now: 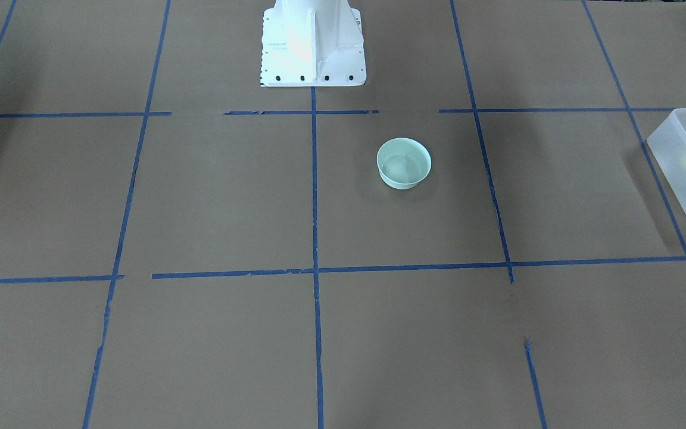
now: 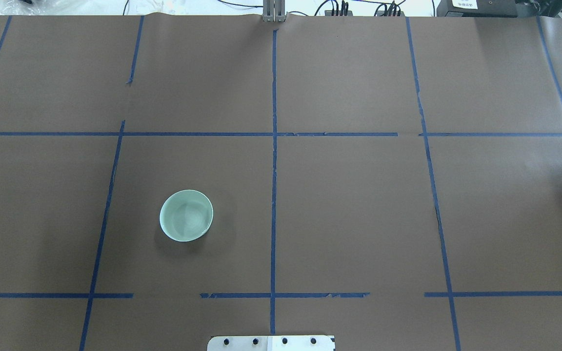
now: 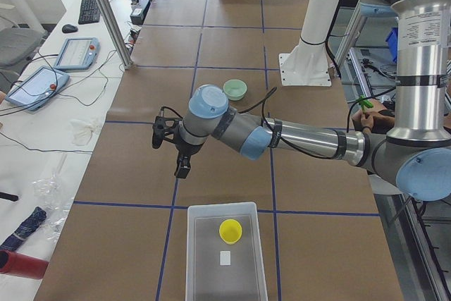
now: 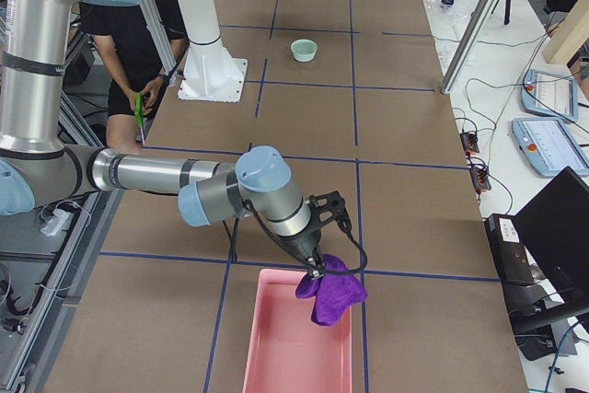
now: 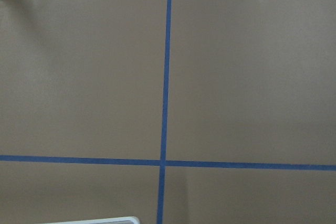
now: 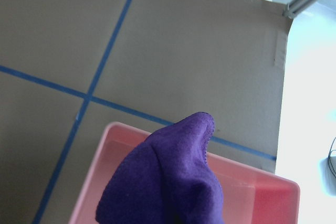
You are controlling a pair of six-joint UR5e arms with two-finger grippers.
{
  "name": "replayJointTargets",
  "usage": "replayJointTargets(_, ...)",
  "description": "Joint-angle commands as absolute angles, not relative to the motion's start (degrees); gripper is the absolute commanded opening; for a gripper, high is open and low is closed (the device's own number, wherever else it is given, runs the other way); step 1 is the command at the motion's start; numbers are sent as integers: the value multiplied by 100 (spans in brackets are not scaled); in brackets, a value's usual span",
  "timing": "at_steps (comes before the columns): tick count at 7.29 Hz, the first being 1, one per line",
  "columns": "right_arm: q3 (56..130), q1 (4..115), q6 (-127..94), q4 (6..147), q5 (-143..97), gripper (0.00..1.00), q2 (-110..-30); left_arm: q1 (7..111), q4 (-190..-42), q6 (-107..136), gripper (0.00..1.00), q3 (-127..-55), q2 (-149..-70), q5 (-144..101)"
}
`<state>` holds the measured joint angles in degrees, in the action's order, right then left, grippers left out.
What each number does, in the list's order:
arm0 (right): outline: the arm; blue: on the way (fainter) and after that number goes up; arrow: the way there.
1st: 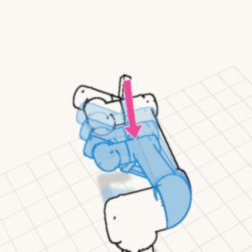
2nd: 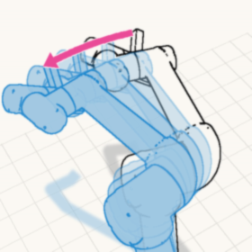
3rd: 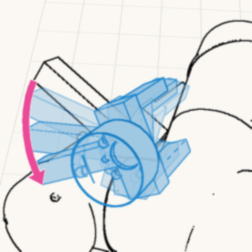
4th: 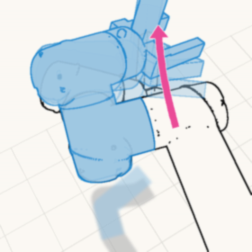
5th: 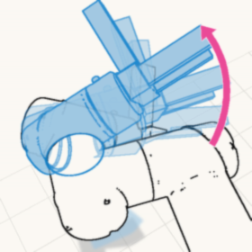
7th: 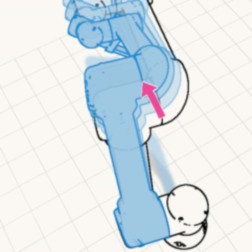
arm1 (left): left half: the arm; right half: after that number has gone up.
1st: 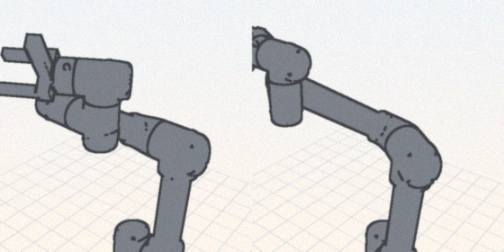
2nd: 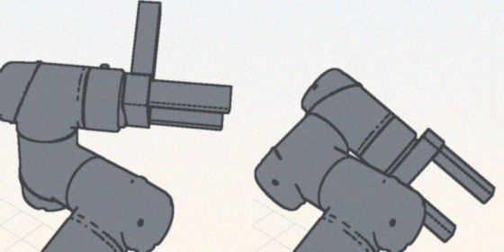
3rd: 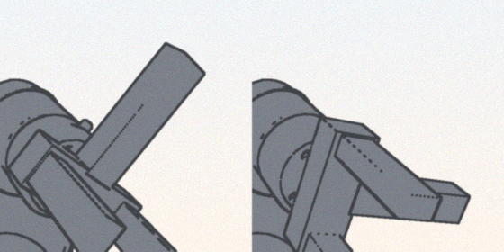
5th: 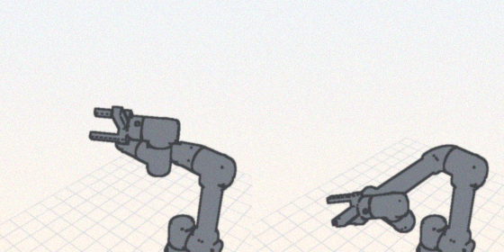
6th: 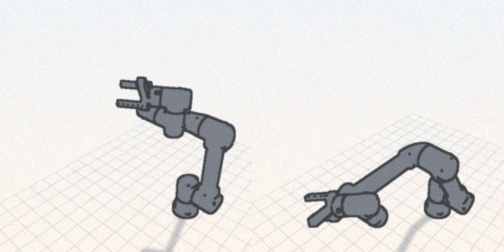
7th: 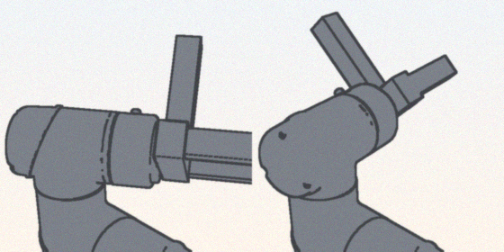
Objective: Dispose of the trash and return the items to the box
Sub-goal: 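Release the purple cloth into the pink bin with the right gripper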
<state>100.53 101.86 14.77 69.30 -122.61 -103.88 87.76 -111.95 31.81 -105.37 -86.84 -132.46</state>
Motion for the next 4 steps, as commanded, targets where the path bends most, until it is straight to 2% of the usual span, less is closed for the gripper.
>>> replayJointTargets(1, 9318, 10459, 1907, 6934, -12278, 0, -10415, 8150, -11215, 4075, 100, -10713, -8946, -13236)
replayJointTargets(2, 9308, 10459, 1846, 7074, -12287, 99, -10476, 7947, -11224, 4191, 100, -10818, -8956, -13245)
replayJointTargets(4, 9666, 10459, 1732, 7939, -12523, 100, -10363, 7290, -11232, 5197, 100, -11047, -9236, -13236)
